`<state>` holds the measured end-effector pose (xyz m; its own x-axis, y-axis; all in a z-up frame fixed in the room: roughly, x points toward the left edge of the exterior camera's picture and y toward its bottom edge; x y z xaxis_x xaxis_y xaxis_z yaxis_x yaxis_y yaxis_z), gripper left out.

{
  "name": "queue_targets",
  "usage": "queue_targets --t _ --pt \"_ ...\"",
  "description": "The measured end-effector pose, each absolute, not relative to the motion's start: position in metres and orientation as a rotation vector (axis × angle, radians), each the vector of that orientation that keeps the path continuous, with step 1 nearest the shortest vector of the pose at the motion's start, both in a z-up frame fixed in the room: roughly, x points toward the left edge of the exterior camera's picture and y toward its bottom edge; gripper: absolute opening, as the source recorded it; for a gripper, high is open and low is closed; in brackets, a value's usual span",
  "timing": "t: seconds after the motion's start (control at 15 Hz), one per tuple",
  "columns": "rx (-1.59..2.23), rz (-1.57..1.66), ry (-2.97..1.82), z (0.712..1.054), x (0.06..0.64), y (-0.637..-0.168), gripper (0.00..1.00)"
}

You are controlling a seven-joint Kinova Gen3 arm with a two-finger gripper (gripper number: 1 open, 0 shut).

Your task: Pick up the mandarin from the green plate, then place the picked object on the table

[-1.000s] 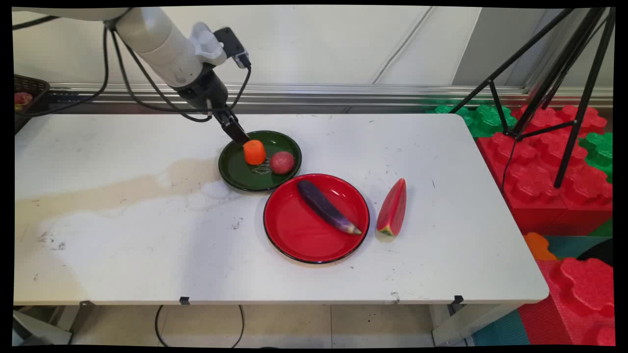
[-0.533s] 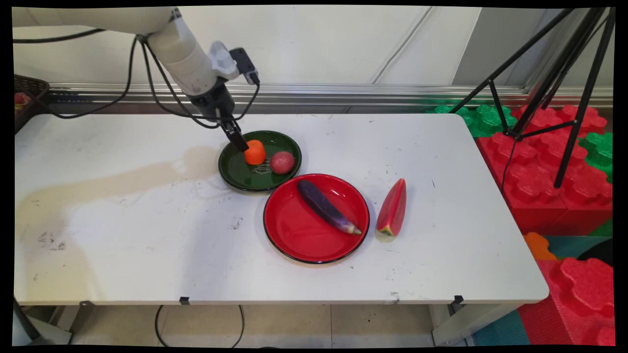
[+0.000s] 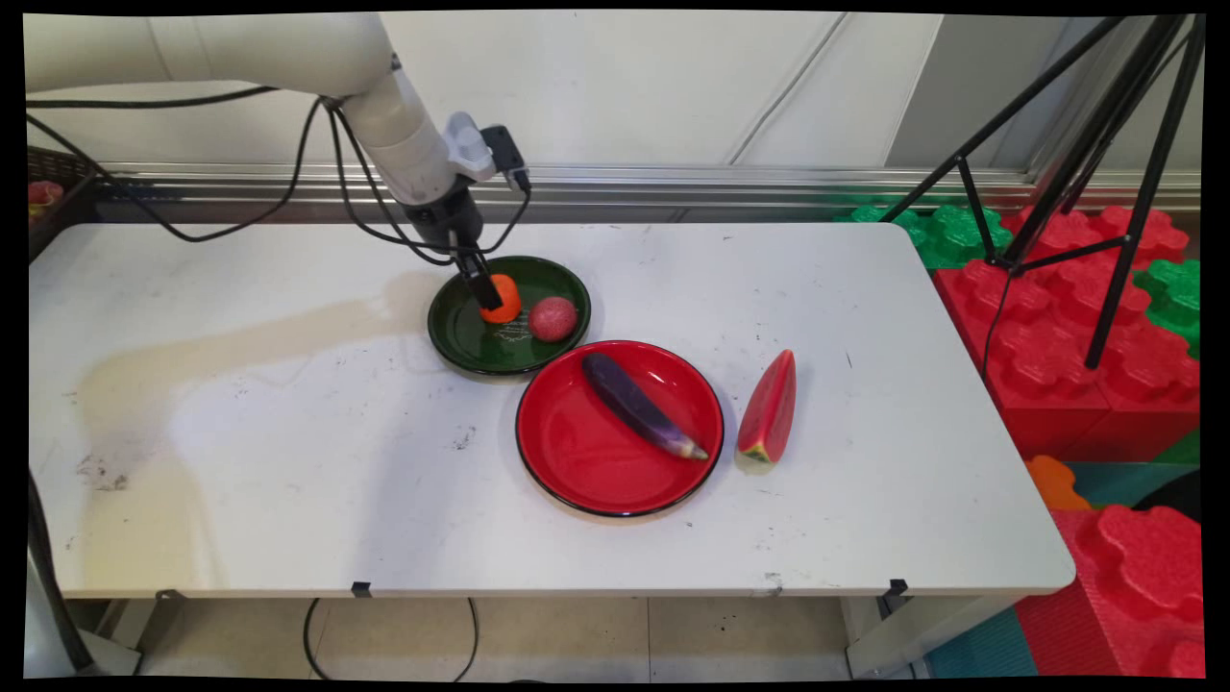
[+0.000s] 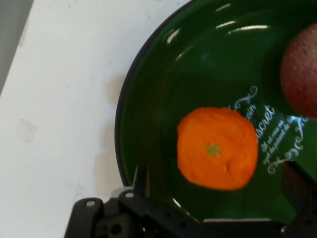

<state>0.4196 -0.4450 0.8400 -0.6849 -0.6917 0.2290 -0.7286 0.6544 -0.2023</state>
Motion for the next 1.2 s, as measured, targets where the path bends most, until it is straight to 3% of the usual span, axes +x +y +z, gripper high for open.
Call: queue_targets --t 0.67,0.73,1.2 --pt "1.195 0.386 -2.728 0.814 0.416 -0.463 1.0" --pt "1.2 0.384 -2.727 0.813 0.416 -0.462 0.0" --pt "1.22 0.42 -2.708 0.822 0.417 -0.455 0.0"
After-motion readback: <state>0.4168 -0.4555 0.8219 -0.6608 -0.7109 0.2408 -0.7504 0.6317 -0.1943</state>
